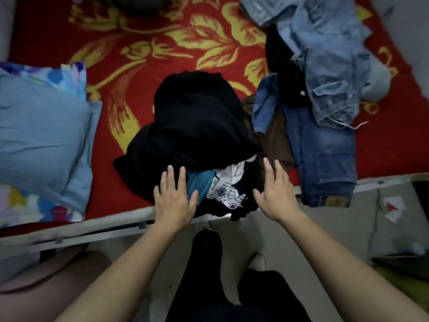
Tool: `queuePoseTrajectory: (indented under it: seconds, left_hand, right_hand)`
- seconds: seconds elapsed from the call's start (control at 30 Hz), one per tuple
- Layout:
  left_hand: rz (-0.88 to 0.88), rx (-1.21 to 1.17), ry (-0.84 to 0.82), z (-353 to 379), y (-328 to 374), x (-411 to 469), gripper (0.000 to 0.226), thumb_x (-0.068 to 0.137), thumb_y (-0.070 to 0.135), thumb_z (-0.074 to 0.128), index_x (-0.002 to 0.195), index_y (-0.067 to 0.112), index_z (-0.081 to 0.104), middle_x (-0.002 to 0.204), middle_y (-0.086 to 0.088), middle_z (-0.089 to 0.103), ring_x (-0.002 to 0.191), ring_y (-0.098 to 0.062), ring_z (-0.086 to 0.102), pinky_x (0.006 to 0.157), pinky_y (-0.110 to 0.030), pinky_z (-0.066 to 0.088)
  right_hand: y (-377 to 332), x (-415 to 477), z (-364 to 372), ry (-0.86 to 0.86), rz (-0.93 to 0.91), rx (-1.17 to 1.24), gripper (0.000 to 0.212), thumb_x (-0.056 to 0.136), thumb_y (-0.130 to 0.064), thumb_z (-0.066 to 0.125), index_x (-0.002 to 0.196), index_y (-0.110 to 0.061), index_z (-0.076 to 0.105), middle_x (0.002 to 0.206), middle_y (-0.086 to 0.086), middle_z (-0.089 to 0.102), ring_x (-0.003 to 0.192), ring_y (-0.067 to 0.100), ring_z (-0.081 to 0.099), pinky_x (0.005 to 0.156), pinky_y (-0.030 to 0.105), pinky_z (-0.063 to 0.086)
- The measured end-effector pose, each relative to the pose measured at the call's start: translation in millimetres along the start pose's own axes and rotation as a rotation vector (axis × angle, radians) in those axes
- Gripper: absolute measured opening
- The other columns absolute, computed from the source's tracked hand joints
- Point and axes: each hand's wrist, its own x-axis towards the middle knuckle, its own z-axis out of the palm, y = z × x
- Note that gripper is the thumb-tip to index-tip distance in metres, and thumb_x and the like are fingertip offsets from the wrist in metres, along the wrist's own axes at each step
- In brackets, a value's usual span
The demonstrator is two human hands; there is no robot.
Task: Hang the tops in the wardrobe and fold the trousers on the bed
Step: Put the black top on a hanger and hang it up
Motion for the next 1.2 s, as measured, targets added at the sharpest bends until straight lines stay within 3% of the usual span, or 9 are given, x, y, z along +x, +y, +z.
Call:
queuePoseTrajectory:
  seconds: [0.3,0.4,0.5,0.6,0.77,0.87,1.0,1.1,1.2]
  left_hand:
    - [0.106,0.060,-0.201,79,-24,140,0.081,0.096,0.050,0.047,0.158,0.022,0.003,0.164,-0.014,-0.005,0.151,-0.033,0.001,0.118,-0.053,0.018]
    - [0.133,0.111,-0.255,105,-30,165,0.078,0.096,0.044,0.051,0.157,0.025,0.007,0.165,-0.009,0.001,0.151,-0.032,0.003,0.117,-0.053,0.019]
    - [0.116,0.107,-0.272,128,-37,176,0.053,0.099,0.035,0.051,0.149,0.025,0.036,0.161,-0.006,0.023,0.150,-0.029,0.011,0.115,-0.051,0.023]
    - [0.089,-0.003,-0.140,137,-39,177,0.031,0.101,0.027,0.047,0.128,0.020,0.060,0.142,-0.004,0.052,0.141,-0.027,0.032,0.107,-0.044,0.032]
    - [-0.081,-0.163,0.069,99,-33,172,0.023,0.102,0.020,0.041,0.115,0.009,0.056,0.103,-0.012,0.063,0.100,-0.034,0.054,0.085,-0.047,0.038]
    - [-0.172,-0.277,0.209,54,-30,167,0.027,0.104,0.022,0.035,0.118,0.007,0.052,0.094,-0.014,0.064,0.094,-0.037,0.056,0.087,-0.048,0.035]
    - [-0.212,-0.464,0.389,-27,-24,155,0.026,0.104,0.023,0.034,0.118,0.007,0.049,0.076,-0.009,0.061,0.079,-0.039,0.061,0.082,-0.046,0.039]
    - [-0.190,-0.643,0.582,-104,-17,141,0.023,0.103,0.021,0.040,0.114,0.006,0.053,0.073,0.002,0.052,0.075,-0.040,0.061,0.065,-0.036,0.033]
    - [-0.081,-0.769,0.779,-191,-10,123,0.025,0.100,0.027,0.040,0.108,0.008,0.054,0.073,0.003,0.054,0.071,-0.032,0.060,0.061,-0.034,0.030]
  right_hand:
    - [6,90,111,-0.138,0.439,0.219,0.099,0.090,-0.034,0.067,0.159,-0.018,-0.002,0.163,0.022,0.002,0.148,0.042,0.013,0.119,0.050,0.019]
    - [-7,114,133,0.042,0.458,0.232,0.105,0.087,-0.041,0.070,0.159,-0.018,-0.003,0.163,0.022,-0.004,0.149,0.041,0.010,0.120,0.051,0.016]
    - [-22,142,141,0.248,0.299,0.207,0.107,0.084,-0.044,0.072,0.159,-0.015,0.001,0.163,0.023,-0.004,0.149,0.039,0.012,0.121,0.048,0.017]
    - [-30,172,138,0.267,0.254,0.184,0.105,0.083,-0.040,0.073,0.159,-0.019,0.005,0.162,0.022,0.009,0.148,0.038,0.017,0.120,0.048,0.017]
    - [-31,190,105,0.165,0.144,-0.054,0.042,0.099,-0.036,0.051,0.139,-0.023,0.050,0.131,0.015,0.053,0.126,0.034,0.043,0.108,0.044,0.027]
    - [-42,178,66,0.128,0.106,-0.099,0.040,0.104,-0.040,0.039,0.129,-0.015,0.057,0.124,0.020,0.059,0.119,0.040,0.048,0.102,0.046,0.032]
    - [-77,162,-12,0.250,-0.014,-0.091,0.046,0.105,-0.042,0.037,0.105,-0.006,0.066,0.111,0.019,0.058,0.108,0.041,0.051,0.094,0.049,0.038]
    - [-117,155,-89,0.371,-0.114,0.033,0.042,0.104,-0.038,0.045,0.100,-0.006,0.071,0.114,0.015,0.057,0.110,0.037,0.050,0.092,0.047,0.039]
    - [-159,145,-166,0.488,-0.259,0.195,0.037,0.104,-0.029,0.048,0.097,-0.001,0.071,0.107,0.017,0.064,0.105,0.038,0.056,0.086,0.042,0.040]
